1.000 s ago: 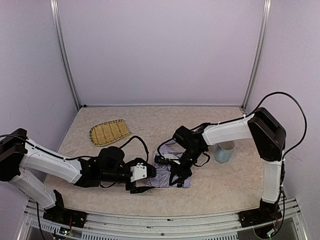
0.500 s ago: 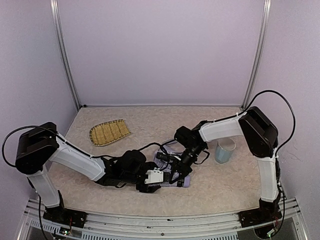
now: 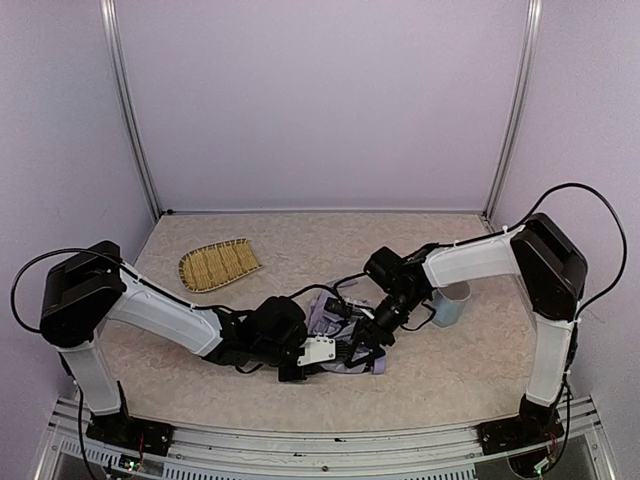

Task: Put away the umbrella

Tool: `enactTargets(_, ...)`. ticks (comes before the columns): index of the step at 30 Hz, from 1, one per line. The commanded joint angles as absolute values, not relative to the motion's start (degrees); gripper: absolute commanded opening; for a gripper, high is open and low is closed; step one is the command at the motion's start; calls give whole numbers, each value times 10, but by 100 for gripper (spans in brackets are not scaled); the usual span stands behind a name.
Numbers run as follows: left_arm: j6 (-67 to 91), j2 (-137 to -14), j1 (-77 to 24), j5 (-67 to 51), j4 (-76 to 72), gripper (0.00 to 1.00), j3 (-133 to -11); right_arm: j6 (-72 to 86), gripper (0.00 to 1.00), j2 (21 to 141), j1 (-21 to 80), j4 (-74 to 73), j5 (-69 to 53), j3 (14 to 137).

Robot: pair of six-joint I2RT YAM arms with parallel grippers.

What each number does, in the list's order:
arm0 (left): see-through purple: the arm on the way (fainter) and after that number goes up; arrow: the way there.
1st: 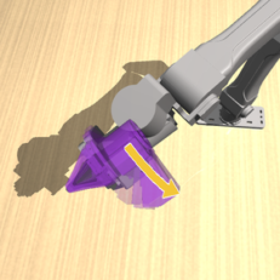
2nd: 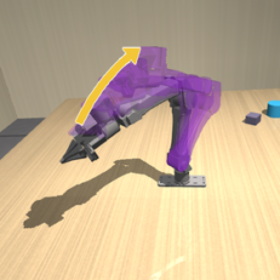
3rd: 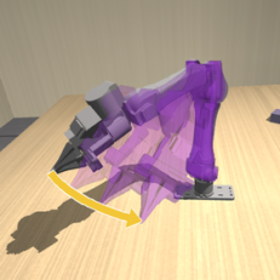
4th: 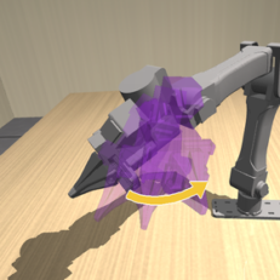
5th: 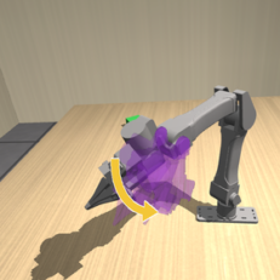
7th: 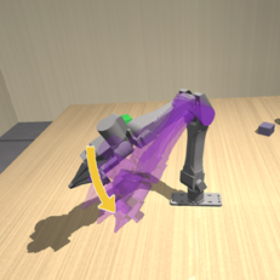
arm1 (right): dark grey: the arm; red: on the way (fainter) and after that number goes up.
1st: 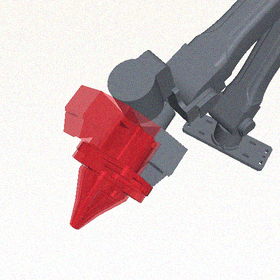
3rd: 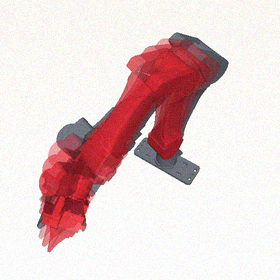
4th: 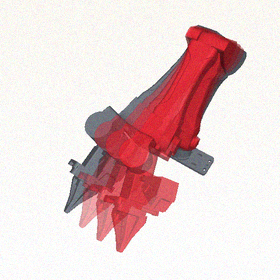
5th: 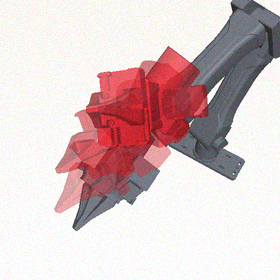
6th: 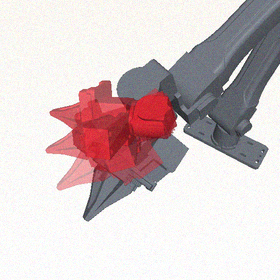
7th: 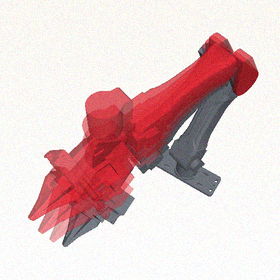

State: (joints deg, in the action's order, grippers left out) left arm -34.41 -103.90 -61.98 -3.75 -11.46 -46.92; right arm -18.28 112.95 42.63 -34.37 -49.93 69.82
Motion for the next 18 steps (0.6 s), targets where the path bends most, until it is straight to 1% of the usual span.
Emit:
enactTargets(1,-266,-1087,-596,-118,27,12,-504,-138,67,1033,421,-259,-387,631)
enactTargets(8,-218,-1149,-540,-234,128,10,-590,-114,68,826,431,-104,-246,489)
enactTargets(10,-212,-1164,-519,-279,158,9,-609,-137,68,772,455,-60,-207,442)
enactTargets(12,-216,-1178,-505,-320,185,9,-625,-175,68,727,494,-5,-143,393)
enactTargets(15,-229,-1193,-498,-357,222,9,-644,-242,71,694,557,82,-45,330)
enactTargets(18,-238,-1208,-497,-370,248,9,-659,-307,75,720,598,134,26,313)
